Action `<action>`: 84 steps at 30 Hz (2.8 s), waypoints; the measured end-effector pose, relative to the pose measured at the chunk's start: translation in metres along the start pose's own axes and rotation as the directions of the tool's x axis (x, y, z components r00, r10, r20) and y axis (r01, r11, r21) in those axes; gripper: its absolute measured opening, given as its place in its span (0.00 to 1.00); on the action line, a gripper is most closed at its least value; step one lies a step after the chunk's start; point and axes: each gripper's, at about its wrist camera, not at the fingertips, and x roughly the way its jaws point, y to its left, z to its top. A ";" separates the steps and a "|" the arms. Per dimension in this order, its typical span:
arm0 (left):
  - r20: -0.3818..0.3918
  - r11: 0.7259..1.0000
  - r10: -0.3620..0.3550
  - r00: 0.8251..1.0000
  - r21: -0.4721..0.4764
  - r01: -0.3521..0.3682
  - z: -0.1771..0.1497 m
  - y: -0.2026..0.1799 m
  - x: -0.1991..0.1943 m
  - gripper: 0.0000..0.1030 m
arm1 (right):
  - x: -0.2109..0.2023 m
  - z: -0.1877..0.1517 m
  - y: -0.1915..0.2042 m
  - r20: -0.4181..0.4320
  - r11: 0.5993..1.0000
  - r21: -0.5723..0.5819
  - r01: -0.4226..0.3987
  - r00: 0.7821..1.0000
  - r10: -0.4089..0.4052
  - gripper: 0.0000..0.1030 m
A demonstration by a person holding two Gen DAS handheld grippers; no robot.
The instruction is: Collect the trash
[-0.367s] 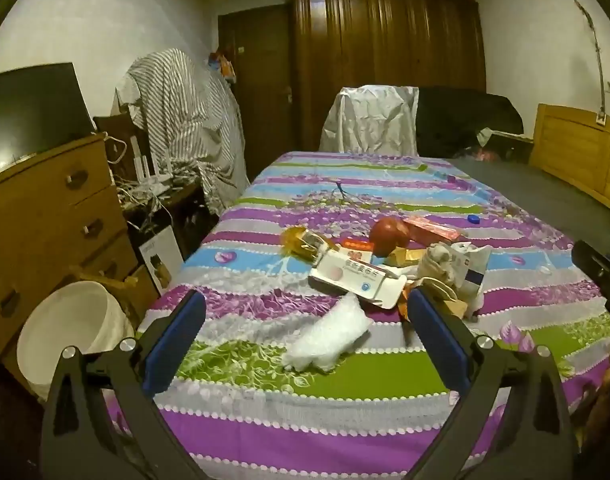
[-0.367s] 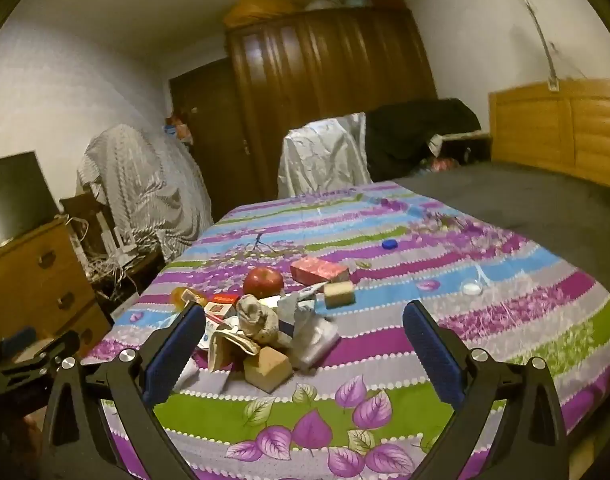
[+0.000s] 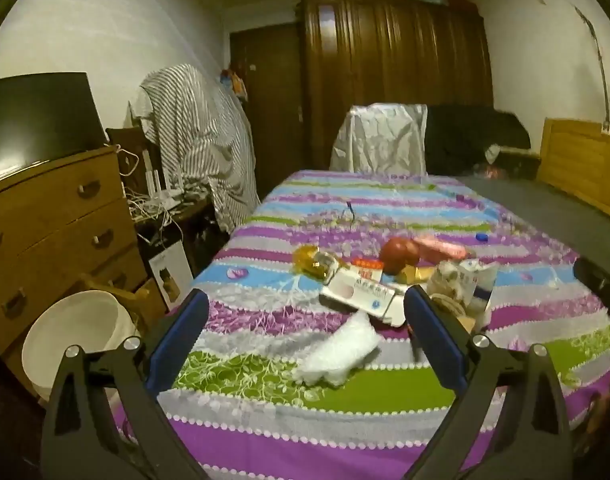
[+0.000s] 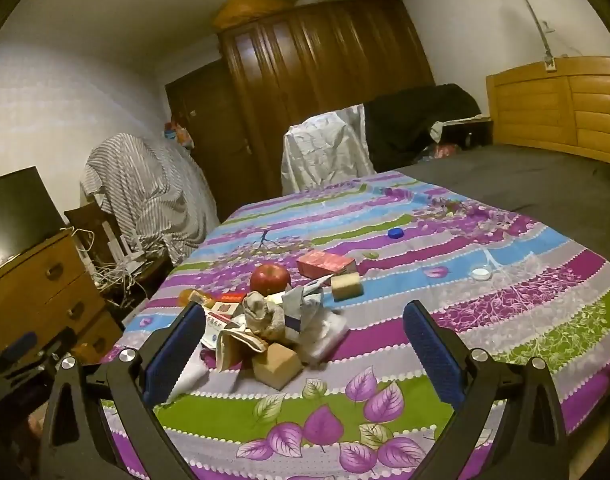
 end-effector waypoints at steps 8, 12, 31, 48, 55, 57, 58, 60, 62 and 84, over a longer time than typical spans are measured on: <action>0.036 0.998 0.030 0.999 0.058 -0.032 0.003 -0.003 -0.007 0.94 | -0.017 -0.017 0.065 0.006 0.989 -0.146 -0.037 0.999 0.038 0.95; 0.054 0.997 0.034 0.998 0.069 -0.038 0.004 -0.005 -0.013 0.95 | -0.021 -0.017 0.068 0.005 0.987 -0.149 -0.054 0.998 0.056 0.95; 0.065 0.997 0.051 0.997 0.048 -0.054 0.004 -0.005 -0.018 0.95 | -0.021 -0.019 0.073 -0.019 0.982 -0.177 -0.069 0.998 0.067 0.95; 0.041 0.997 0.071 0.997 0.032 -0.072 0.003 -0.002 -0.011 0.95 | -0.017 -0.020 0.069 -0.036 0.983 -0.169 -0.069 0.997 0.064 0.95; 0.026 0.997 0.076 0.997 0.031 -0.077 0.002 -0.002 -0.009 0.95 | -0.013 -0.022 0.067 -0.043 0.985 -0.159 -0.062 0.997 0.056 0.95; 0.023 0.997 0.077 0.997 0.029 -0.077 0.001 -0.001 -0.009 0.95 | -0.012 -0.022 0.066 -0.046 0.986 -0.157 -0.059 0.998 0.052 0.95; 0.024 0.997 0.076 0.997 0.028 -0.076 0.001 -0.001 -0.009 0.95 | -0.012 -0.022 0.066 -0.047 0.986 -0.155 -0.058 0.998 0.051 0.95; 0.023 0.996 0.078 0.997 0.031 -0.079 0.001 -0.002 -0.008 0.95 | -0.010 -0.023 0.066 -0.051 0.987 -0.151 -0.056 0.998 0.049 0.95; 0.019 0.996 0.079 0.997 0.031 -0.079 0.001 -0.001 -0.008 0.95 | -0.008 -0.023 0.066 -0.054 0.987 -0.148 -0.054 0.997 0.046 0.95; -0.042 0.996 0.088 0.995 0.024 -0.087 0.005 0.003 0.022 0.95 | 0.035 -0.024 0.071 -0.114 0.987 -0.155 -0.032 0.993 0.014 0.95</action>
